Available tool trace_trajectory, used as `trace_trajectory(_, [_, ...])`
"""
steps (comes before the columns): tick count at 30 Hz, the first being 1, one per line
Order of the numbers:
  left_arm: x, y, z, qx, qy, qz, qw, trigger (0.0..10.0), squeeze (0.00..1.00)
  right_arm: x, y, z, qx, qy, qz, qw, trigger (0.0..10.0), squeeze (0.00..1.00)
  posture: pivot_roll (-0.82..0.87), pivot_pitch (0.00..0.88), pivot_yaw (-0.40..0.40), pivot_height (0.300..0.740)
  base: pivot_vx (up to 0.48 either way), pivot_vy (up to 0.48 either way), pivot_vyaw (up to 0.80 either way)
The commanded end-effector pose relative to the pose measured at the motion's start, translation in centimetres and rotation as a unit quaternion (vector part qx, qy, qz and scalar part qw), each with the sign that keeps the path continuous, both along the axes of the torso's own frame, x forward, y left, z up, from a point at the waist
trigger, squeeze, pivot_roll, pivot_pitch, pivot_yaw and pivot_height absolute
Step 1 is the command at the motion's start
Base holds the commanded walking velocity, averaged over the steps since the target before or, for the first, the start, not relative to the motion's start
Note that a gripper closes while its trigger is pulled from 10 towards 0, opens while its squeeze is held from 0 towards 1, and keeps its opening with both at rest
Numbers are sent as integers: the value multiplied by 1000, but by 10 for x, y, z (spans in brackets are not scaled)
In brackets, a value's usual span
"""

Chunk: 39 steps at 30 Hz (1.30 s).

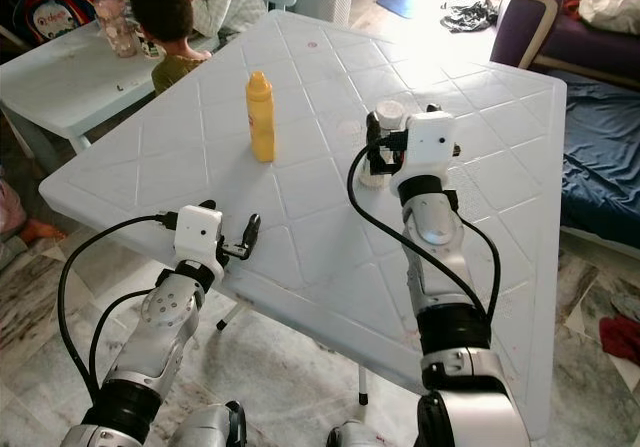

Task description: Restocking fridge

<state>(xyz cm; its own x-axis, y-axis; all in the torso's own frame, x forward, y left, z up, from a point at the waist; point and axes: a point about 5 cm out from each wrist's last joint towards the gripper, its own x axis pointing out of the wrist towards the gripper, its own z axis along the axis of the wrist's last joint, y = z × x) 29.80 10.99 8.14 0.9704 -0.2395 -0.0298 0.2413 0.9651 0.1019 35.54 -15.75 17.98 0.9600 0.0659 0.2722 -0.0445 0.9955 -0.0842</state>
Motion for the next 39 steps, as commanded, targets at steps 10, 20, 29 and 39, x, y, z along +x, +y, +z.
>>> trace_trajectory(10, [-4, 0, -10, 8, 23, 2, 1000, 10000, 0, 16, 0, 2, 24, 37, -4, 999, 10000, 0, 69, 104, -21, 740, 0, 0, 0])
trace_trajectory(20, [-3, 0, -10, 10, 23, 3, 1000, 10000, 0, 27, 1, 4, 36, 54, 3, 998, 745, 0, 77, 104, -23, 740, 0, 0, 0])
trace_trajectory(29, [-3, 1, -10, 11, 23, 3, 1000, 10000, 0, 31, 3, 3, 32, 63, 10, 997, 275, 0, 86, 104, -24, 740, 0, 0, 0])
trace_trajectory(39, [-2, 3, -10, 14, 23, 3, 1000, 10000, 0, 35, 2, 1, 30, 68, 8, 997, 78, 0, 92, 97, -19, 740, 0, 0, 0])
